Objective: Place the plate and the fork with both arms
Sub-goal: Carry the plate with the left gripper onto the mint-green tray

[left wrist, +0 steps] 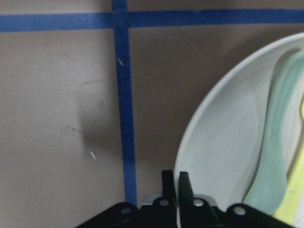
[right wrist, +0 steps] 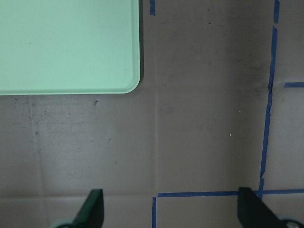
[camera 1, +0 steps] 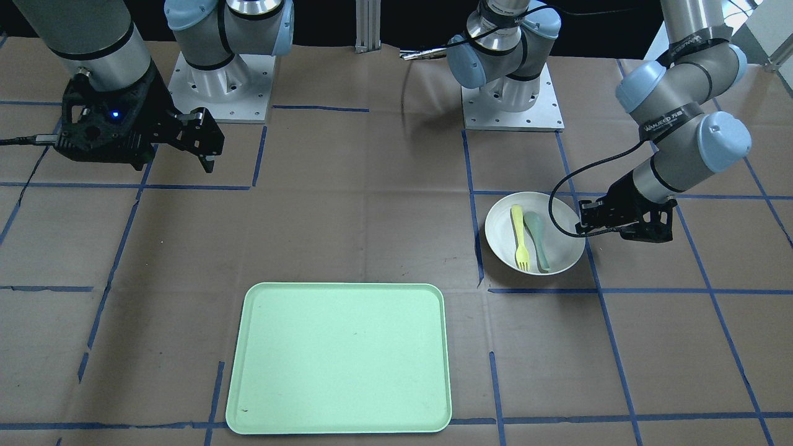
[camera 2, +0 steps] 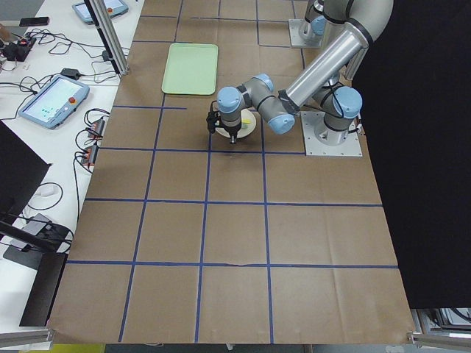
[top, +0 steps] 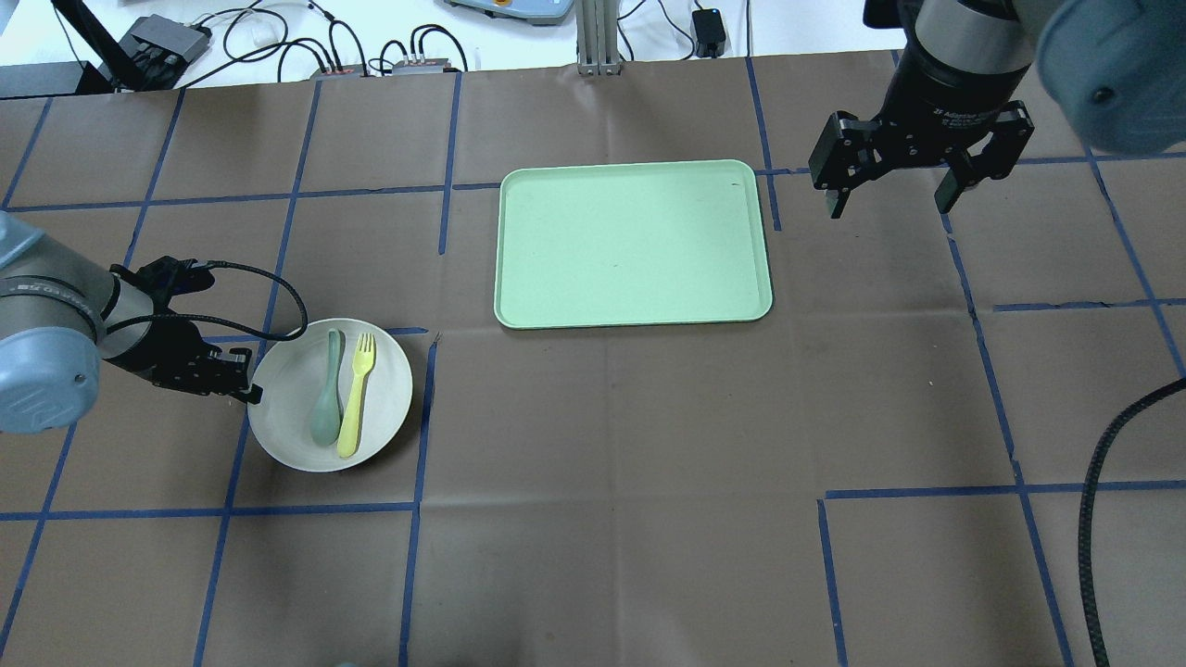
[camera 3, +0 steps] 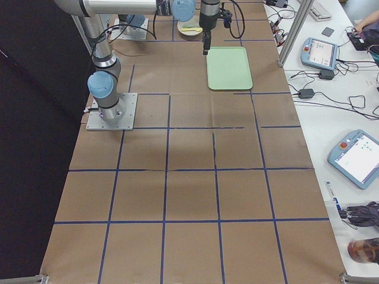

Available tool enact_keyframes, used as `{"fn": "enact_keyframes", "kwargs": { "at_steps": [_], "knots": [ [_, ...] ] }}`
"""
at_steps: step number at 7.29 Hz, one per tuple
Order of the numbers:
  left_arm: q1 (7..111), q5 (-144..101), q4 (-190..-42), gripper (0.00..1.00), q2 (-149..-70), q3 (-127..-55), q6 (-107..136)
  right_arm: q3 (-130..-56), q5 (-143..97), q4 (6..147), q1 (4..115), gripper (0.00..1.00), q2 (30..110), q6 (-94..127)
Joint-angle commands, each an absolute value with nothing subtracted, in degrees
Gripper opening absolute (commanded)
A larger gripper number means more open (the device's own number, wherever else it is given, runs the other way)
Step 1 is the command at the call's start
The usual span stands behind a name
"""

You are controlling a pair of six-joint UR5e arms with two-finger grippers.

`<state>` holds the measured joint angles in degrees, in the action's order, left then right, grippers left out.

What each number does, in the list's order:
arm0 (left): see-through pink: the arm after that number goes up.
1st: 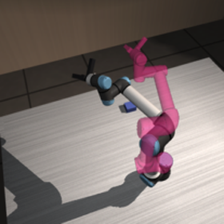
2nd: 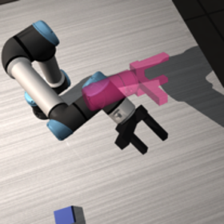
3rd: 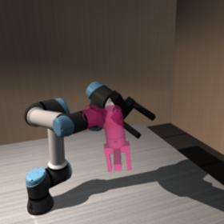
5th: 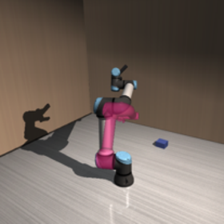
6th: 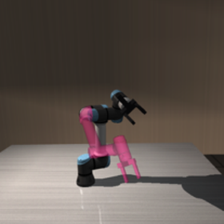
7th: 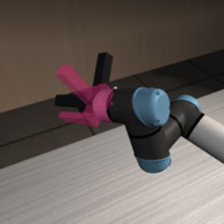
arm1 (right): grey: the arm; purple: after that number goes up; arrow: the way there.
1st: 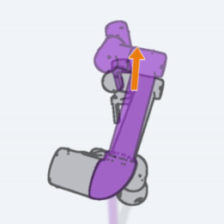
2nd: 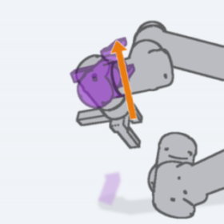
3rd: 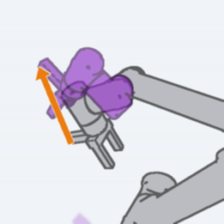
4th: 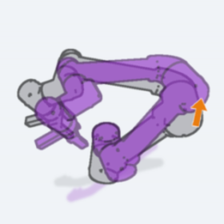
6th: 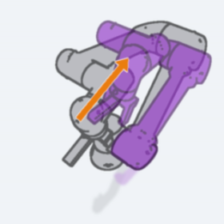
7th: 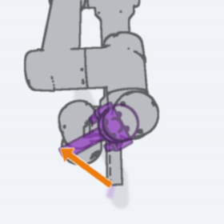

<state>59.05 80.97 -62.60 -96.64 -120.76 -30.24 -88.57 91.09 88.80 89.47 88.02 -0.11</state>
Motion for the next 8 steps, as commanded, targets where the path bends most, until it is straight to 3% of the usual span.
{"fn": "enact_keyframes", "kwargs": {
  "at_steps": [1, 4, 8],
  "knots": [
    [61.5, 78.9, -67.3, 0.0, -94.4, -117.7, -24.8, -88.6, 91.1, 88.8, 89.5, 1.0, 88.0, -0.1],
    [72.4, 74.8, -70.1, 0.0, -100.9, -106.6, -12.7, -88.6, 91.1, 88.8, 89.5, 1.0, 88.0, -0.1],
    [87.0, 71.5, -70.0, 0.0, -121.2, -85.0, -1.7, -88.6, 91.0, 88.8, 89.6, 1.0, 88.0, -0.1]
  ]
}}
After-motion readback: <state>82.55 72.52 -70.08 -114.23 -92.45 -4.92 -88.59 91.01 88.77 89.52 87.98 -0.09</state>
